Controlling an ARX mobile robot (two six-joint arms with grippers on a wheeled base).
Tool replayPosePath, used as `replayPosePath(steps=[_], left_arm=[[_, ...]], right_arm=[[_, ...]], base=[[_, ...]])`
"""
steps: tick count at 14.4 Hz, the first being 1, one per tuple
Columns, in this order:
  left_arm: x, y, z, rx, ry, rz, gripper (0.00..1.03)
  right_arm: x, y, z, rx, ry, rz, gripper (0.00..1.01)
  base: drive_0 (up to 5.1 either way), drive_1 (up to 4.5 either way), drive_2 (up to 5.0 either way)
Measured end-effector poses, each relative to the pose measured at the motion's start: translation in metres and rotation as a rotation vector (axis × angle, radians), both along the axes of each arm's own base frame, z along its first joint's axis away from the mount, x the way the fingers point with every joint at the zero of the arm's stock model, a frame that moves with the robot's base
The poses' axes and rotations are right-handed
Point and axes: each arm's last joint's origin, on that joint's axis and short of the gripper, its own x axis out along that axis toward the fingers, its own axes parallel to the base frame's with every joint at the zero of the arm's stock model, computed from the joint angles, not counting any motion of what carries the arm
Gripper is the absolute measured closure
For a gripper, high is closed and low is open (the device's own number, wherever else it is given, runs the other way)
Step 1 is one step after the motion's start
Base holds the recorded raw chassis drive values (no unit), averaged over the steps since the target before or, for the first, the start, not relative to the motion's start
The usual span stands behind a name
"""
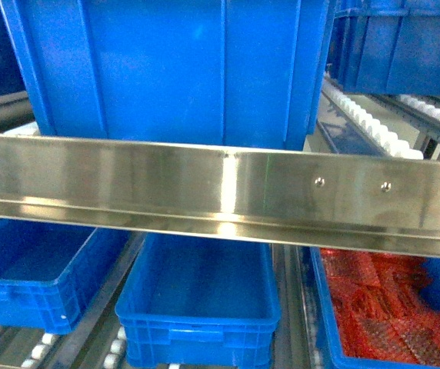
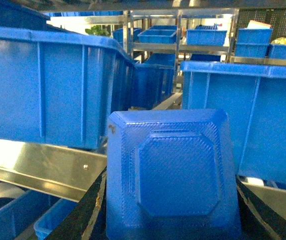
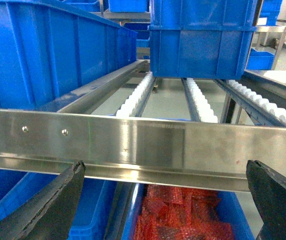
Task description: Pick blue part to blue bin on bottom shelf
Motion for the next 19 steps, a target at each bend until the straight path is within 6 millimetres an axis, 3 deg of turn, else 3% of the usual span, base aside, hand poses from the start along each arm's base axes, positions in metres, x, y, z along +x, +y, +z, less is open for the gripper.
replayPosePath(steps=[19], left_arm=[[0.0001,-0.0001,-0.0008,0.001,0.007,-0.002,0.59]], right_arm=[[0.0,-0.0001,-0.0005,0.0,0.005,-0.003,0.03]], base=[[0.0,0.0,0.0]])
